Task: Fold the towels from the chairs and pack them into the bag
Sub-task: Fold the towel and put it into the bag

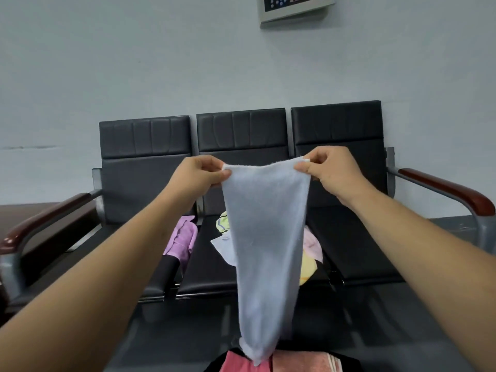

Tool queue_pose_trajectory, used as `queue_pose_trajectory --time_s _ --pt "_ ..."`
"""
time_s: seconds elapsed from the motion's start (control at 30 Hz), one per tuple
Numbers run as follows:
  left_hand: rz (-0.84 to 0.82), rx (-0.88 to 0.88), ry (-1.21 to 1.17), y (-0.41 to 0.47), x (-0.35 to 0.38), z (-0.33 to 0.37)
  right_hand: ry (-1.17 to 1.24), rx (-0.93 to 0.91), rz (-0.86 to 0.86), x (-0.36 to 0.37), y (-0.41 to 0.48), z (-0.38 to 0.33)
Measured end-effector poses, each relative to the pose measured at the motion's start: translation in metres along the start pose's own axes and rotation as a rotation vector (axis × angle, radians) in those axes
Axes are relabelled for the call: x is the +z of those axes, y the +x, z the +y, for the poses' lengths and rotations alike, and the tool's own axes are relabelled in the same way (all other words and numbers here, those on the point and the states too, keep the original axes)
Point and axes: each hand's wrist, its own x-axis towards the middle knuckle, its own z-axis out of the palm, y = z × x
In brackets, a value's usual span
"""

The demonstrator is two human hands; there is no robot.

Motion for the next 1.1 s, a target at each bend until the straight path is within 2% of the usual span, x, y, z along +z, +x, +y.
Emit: queue_pose_trajectory --time_s 0.17,0.27,0.4,0.47,0.5,0.57,0.63,0.67,0.77,0.83,0.9,1.0,1.1 --pt "-0.057 0.040 -0.275 0.001 0.009 0.006 0.067 0.056 -0.089 0.002 0.004 0.001" --pt "-0.094 0.080 -0.285 0.001 0.016 0.009 0.137 0.062 -0.217 0.003 0.001 -0.003" --pt "-0.124 0.111 -0.261 0.002 0.031 0.009 0.509 0.149 -0.510 0.027 -0.013 0.001" --pt "-0.126 0.110 -0.220 0.003 0.036 0.004 0.501 0.166 -0.567 0.040 -0.019 0.003" --pt "-0.117 0.107 -0.230 0.002 0.038 0.000 0.504 0.166 -0.546 0.045 -0.020 0.005" --pt "-0.151 0.070 -0.395 -0.001 0.038 -0.011 0.590 0.179 -0.458 0.050 -0.017 0.004" --pt "-0.305 -0.005 -0.529 -0.006 0.040 -0.030 0.745 0.204 -0.385 0.049 -0.010 0.001" --pt "-0.397 -0.053 -0.491 -0.010 0.043 -0.045 0.805 0.214 -0.361 0.048 -0.007 0.000" --pt "-0.582 -0.142 -0.049 -0.025 0.056 -0.096 0.884 0.245 -0.297 0.046 0.004 0.003" --pt "-0.632 -0.192 0.039 -0.033 0.064 -0.124 0.891 0.277 -0.254 0.048 0.010 0.011" --pt "-0.637 -0.241 -0.128 -0.041 0.072 -0.138 0.800 0.328 -0.216 0.053 0.013 0.025" --pt "-0.576 -0.355 -0.566 -0.048 0.084 -0.141 0.590 0.458 -0.153 0.068 0.012 0.057" --pt "-0.529 -0.399 -0.874 -0.045 0.093 -0.137 0.610 0.688 -0.158 0.084 0.003 0.096"
